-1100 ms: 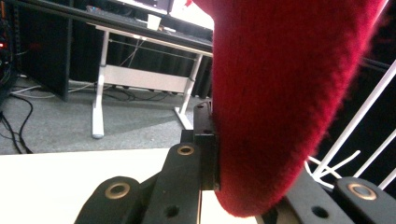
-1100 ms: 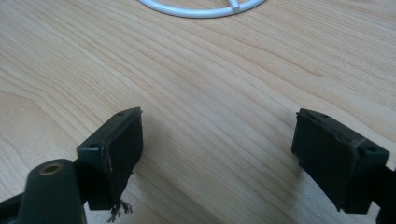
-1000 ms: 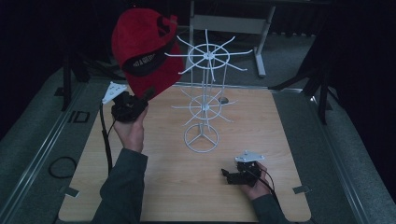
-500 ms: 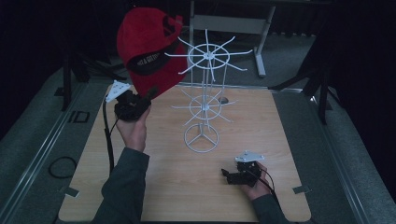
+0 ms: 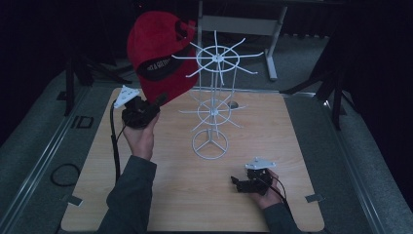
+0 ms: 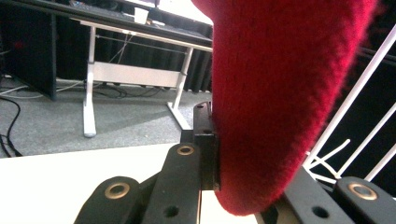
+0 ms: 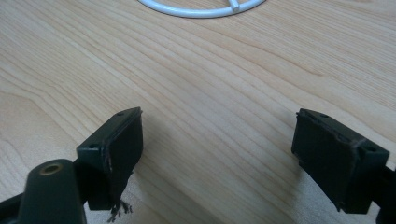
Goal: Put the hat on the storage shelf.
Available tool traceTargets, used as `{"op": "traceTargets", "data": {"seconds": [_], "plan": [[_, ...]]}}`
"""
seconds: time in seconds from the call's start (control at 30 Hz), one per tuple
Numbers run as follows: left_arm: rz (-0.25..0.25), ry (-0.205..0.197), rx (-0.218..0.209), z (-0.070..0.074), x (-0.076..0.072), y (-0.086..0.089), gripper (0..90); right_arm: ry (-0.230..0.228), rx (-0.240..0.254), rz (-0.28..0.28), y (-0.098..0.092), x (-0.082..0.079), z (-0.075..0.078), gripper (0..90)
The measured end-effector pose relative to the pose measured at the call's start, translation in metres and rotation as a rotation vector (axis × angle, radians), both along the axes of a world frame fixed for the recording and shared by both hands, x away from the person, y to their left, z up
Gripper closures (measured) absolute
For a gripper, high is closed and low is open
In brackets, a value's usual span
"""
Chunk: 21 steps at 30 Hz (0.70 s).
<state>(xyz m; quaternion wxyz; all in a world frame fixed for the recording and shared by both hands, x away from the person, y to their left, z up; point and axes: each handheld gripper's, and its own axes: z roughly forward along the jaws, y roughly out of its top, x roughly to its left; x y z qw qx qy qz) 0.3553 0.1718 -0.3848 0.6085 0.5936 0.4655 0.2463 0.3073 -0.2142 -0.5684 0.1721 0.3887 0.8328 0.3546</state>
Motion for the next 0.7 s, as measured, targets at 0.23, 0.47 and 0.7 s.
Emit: {"op": "traceTargets", "data": {"seconds": [0.23,0.47,0.7], "plan": [[-0.008,0.009,0.005,-0.004,-0.001,0.0,85.7,0.0,-0.001,0.0,0.0,0.0,0.0,16.4],[-0.022,0.015,0.007,-0.009,-0.002,-0.002,85.7,0.001,-0.001,0.001,0.0,0.0,0.0,16.4],[-0.026,0.023,0.014,-0.014,-0.004,-0.002,85.6,0.001,0.0,0.001,0.0,0.0,0.0,16.4]]}}
